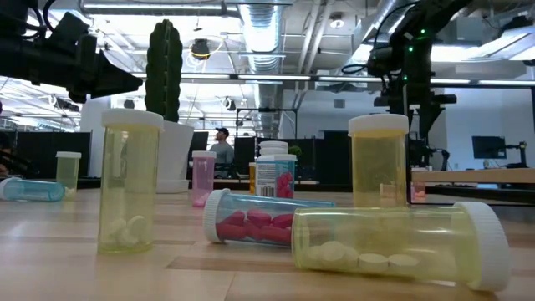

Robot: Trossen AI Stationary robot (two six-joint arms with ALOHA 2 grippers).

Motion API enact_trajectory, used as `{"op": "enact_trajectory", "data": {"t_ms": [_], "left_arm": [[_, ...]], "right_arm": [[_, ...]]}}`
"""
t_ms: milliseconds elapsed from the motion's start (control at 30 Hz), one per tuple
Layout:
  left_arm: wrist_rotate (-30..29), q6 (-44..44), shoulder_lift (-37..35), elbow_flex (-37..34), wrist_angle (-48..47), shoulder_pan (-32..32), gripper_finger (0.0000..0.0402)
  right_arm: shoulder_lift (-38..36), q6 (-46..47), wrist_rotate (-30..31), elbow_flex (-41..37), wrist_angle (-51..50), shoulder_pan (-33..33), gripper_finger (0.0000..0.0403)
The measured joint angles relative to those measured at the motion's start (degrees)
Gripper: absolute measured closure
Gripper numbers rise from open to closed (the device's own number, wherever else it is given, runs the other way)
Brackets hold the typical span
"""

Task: Pick and place medicine bottles onto shelf by color
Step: Put the small orange pill bottle on the shelf

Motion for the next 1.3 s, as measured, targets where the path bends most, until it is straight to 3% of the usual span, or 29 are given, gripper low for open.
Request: {"op": "enact_trajectory", "data": {"t_ms": [500,900,1300], "left_arm": [[0.0,0.0,0.0,0.0,0.0,0.0,0.0267],[0.0,0.0,0.0,0.0,0.0,0.0,0.0267],[0.0,0.0,0.0,0.0,0.0,0.0,0.0267]], "right_arm": [[-0.3,-10.9,-1.8,0.0,-4.0,3.4,0.0154],[-0.3,1.1,-8.4,-0.3,-6.4,4.9,0.0154],[3.6,5.2,-6.3,-4.8,-2.0,3.8,0.0154]]}}
